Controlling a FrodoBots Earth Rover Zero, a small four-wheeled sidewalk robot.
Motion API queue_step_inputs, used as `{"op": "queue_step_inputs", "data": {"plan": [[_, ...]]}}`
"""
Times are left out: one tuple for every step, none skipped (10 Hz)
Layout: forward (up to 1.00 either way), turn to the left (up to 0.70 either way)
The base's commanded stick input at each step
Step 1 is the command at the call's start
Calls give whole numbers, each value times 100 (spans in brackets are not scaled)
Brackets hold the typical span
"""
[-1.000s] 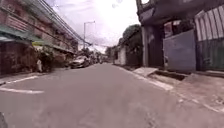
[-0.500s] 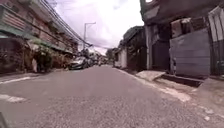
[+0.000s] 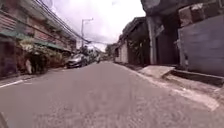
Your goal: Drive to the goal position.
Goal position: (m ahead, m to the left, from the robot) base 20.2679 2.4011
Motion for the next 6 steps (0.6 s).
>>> {"op": "queue_step_inputs", "data": {"plan": [[100,0],[100,0],[100,0],[100,0],[100,0],[100,0]]}}
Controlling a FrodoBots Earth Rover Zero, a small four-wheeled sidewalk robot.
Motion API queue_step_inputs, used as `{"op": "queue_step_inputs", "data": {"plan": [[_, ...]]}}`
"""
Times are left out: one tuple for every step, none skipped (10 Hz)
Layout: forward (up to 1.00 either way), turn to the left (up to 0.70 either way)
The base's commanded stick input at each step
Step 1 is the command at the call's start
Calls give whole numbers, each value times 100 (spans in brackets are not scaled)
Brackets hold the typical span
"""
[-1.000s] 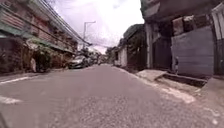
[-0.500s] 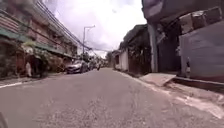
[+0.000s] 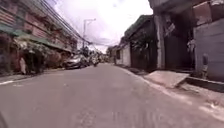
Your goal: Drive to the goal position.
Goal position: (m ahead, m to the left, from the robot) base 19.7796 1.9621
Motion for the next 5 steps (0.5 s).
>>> {"op": "queue_step_inputs", "data": {"plan": [[100,0],[100,0],[100,0],[100,0],[100,0]]}}
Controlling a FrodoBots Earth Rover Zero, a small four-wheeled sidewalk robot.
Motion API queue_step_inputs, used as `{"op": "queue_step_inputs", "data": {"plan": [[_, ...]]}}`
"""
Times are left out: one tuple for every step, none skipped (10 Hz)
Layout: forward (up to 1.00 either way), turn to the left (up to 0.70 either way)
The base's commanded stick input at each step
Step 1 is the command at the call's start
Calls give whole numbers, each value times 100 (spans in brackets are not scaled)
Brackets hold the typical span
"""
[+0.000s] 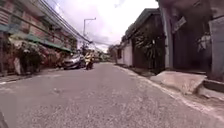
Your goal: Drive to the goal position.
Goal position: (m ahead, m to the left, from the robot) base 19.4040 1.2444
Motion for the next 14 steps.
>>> {"op": "queue_step_inputs", "data": {"plan": [[100,0],[100,0],[100,0],[100,0],[100,0],[100,0],[100,0],[100,0],[100,0],[100,0],[100,0],[100,0],[100,0],[100,0]]}}
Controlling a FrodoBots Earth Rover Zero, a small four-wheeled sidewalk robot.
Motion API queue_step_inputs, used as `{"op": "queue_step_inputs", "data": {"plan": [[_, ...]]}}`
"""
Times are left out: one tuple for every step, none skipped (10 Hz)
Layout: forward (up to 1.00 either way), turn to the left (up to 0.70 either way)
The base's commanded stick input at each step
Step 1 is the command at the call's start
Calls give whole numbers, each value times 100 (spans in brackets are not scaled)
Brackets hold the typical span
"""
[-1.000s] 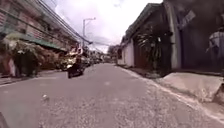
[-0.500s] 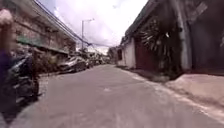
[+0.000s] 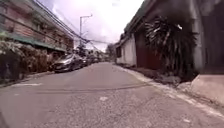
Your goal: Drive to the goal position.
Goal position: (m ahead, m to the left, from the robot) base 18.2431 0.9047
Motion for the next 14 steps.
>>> {"op": "queue_step_inputs", "data": {"plan": [[100,0],[100,0],[100,0],[100,0],[100,0],[100,0],[100,0],[100,0],[100,0],[100,0],[100,0],[100,0],[100,0],[100,0]]}}
